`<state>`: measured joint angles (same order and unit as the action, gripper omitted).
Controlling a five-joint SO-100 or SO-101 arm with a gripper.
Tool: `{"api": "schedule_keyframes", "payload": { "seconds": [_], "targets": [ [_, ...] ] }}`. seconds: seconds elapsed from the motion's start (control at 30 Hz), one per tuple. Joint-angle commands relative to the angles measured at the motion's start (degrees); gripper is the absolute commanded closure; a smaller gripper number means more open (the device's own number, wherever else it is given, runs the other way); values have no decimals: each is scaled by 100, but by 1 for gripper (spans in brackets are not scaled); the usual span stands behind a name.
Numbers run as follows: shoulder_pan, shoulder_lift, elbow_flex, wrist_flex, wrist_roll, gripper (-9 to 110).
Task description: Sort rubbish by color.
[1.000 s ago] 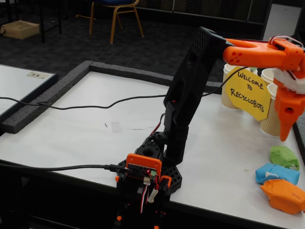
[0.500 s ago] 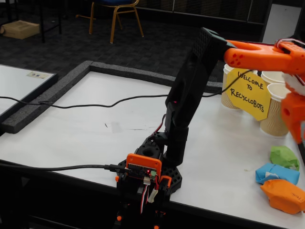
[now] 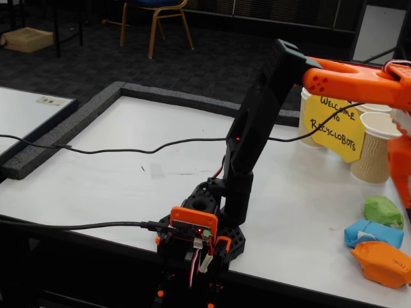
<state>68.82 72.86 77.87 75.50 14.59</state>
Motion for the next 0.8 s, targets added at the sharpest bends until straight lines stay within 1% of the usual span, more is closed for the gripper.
{"api": "schedule_keyframes", "payload": {
  "seconds": [0.0, 0.13, 0.3, 0.6, 0.77],
  "targets": [
    [-448, 1345, -422, 396, 105, 101],
    [-729, 1327, -387, 589, 97, 101],
    [-756, 1283, -202, 439, 97, 99],
    [-510, 1178, 123, 448, 97, 80],
    [-369, 1169, 123, 642, 88, 76]
  ]
}}
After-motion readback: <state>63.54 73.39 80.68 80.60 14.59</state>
